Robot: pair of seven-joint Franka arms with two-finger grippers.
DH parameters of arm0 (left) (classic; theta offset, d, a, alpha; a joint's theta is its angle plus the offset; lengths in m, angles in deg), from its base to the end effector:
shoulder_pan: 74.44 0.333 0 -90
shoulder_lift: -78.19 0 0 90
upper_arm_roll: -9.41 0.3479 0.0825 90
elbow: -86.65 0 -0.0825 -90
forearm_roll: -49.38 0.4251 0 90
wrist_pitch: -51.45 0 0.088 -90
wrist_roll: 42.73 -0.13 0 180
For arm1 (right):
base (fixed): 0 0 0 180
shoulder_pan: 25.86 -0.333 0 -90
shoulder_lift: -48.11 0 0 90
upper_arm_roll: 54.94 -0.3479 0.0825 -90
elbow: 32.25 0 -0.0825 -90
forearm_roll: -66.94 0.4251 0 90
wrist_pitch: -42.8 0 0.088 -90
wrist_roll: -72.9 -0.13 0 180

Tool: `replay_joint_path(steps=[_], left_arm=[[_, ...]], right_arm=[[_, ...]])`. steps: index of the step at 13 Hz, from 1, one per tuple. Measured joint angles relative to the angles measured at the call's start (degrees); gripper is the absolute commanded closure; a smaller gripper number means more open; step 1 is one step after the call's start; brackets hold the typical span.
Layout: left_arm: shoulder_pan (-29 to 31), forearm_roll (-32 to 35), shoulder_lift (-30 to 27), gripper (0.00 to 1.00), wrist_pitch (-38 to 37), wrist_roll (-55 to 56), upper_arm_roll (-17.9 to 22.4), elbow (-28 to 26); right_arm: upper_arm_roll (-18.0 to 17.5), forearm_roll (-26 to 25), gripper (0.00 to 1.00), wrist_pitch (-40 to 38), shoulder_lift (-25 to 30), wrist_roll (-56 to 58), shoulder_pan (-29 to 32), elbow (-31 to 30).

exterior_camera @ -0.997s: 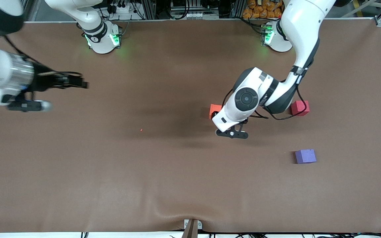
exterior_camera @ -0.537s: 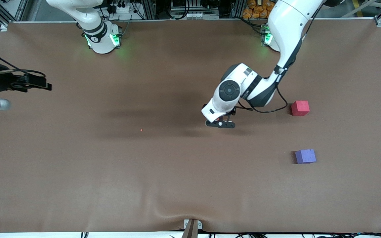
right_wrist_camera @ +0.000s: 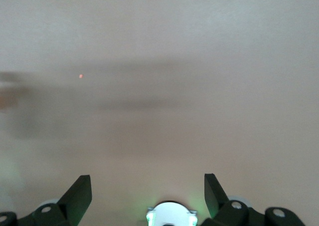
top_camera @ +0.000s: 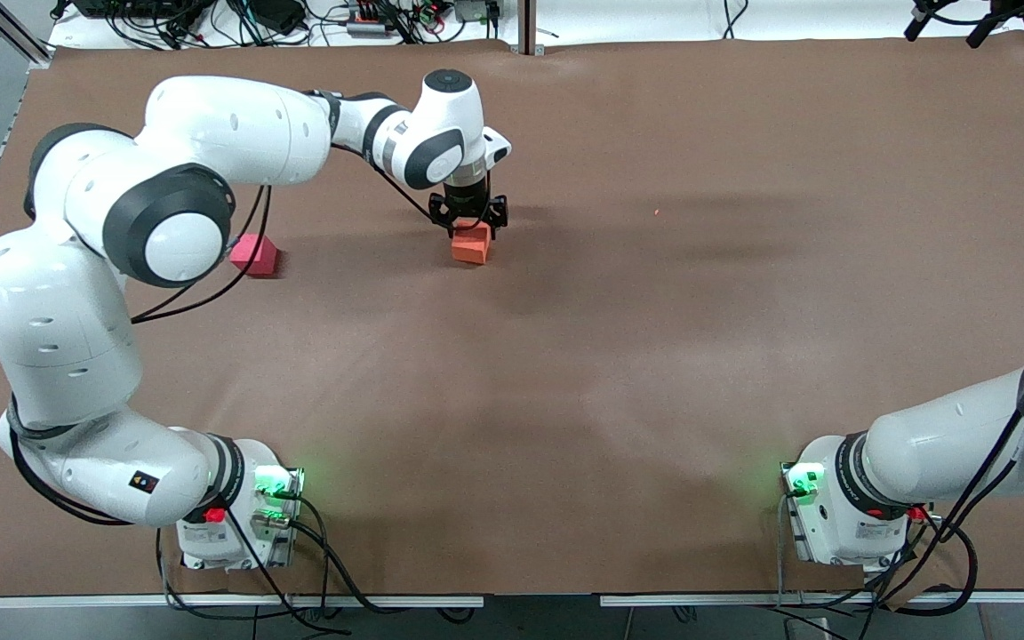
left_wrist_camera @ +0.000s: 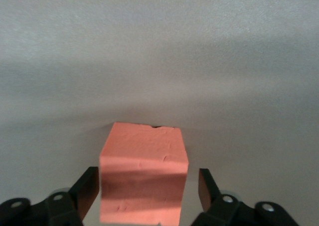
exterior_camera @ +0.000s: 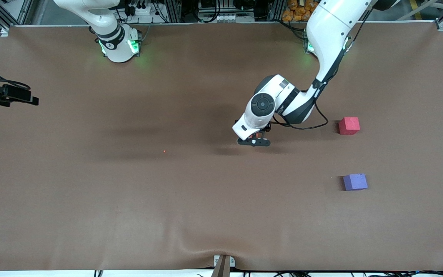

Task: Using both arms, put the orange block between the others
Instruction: 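Grasp the orange cube with the left gripper while the right gripper withdraws, then carry the orange cube with the left gripper between the pink and purple cubes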

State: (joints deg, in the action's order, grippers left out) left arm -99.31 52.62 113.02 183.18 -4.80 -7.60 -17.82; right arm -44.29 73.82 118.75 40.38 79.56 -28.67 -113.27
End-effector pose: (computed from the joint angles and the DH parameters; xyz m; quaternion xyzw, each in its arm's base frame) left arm 0.5134 -0.4461 0.1785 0.9960 -0.0336 -0.0817 0.0165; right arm 0.6059 -0.0575 0.6141 -0.9928 0.0027 0.1034 0.0606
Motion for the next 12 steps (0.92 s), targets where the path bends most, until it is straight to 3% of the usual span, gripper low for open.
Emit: replay_joint_path(steps=[2,3,5,7,12], left_arm=[[-0.1,0.0,1.0,0.91,0.7,0.4,0.0,0.0],[0.0,0.0,1.1,1.0,0.8,0.5,0.1,0.1],[0.9,0.0,0.8,1.0,0.6,0.9,0.8,0.1],[5.5,0.1,-1.2,1.0,-1.1,0.7,1.6,0.0],[28.5,0.4,-9.1,1.0,-9.4,-15.9,1.7,-1.5]], right_arm=[[0.0,-1.8,0.0,2.0,0.2,2.8,0.0,0.0],[0.0,-2.8,0.0,3.6,0.2,4.4,0.0,0.0],[0.0,-3.5,0.0,6.5,0.2,6.8,0.0,-0.1],[-0.2,-4.8,0.0,8.4,0.2,7.5,0.0,-0.3],[-0.6,-7.1,0.0,9.3,0.2,7.2,-0.2,-1.2]])
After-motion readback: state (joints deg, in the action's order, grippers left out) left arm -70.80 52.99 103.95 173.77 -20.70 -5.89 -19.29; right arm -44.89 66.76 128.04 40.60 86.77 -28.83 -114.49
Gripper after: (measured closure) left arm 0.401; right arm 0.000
